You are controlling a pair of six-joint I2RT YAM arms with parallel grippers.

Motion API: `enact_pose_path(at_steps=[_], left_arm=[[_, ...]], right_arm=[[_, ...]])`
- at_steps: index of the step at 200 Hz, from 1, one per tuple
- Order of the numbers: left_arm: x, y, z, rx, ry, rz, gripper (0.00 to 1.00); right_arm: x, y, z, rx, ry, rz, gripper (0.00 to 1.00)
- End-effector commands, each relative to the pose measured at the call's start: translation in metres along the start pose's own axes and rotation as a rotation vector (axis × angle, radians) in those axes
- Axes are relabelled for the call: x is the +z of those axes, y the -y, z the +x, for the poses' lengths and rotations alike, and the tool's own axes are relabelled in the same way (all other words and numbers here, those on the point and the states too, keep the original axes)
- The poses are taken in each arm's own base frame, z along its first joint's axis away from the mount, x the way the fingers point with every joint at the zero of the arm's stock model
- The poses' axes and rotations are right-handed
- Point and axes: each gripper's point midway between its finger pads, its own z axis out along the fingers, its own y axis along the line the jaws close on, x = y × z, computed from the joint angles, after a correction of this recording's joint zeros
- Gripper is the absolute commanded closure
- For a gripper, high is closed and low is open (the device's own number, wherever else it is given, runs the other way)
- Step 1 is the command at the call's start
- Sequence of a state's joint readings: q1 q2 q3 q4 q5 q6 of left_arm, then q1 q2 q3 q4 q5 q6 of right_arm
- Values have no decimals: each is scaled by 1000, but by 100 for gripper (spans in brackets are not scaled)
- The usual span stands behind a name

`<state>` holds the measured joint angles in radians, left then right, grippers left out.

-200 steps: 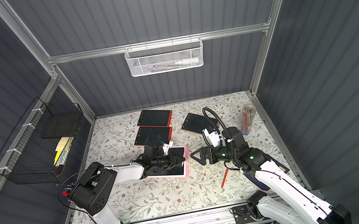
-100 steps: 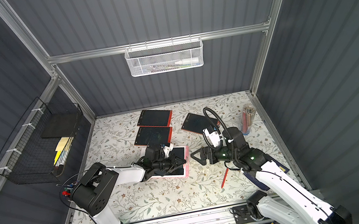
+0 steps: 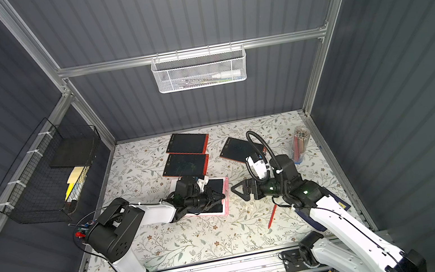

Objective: Place the stylus back onto the writing tablet
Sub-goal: Place the stylus on the writing tablet.

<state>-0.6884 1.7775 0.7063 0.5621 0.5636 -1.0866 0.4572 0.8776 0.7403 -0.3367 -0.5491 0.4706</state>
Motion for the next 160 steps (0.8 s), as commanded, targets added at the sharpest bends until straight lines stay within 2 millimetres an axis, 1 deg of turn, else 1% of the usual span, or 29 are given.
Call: enact_pose_path(at_steps=[1,20,160], left_arm=[[1,3,0,-7,16,9,96],[4,2,1,-12,10,8,96],[10,-11,9,-61,12,-7,98]], right_arm=[[-2,-1,-2,-13,22,-4,3],[-3,-1,-3,-16,24,-3,3],[-4,-2,-2,-22,27,-6,3]])
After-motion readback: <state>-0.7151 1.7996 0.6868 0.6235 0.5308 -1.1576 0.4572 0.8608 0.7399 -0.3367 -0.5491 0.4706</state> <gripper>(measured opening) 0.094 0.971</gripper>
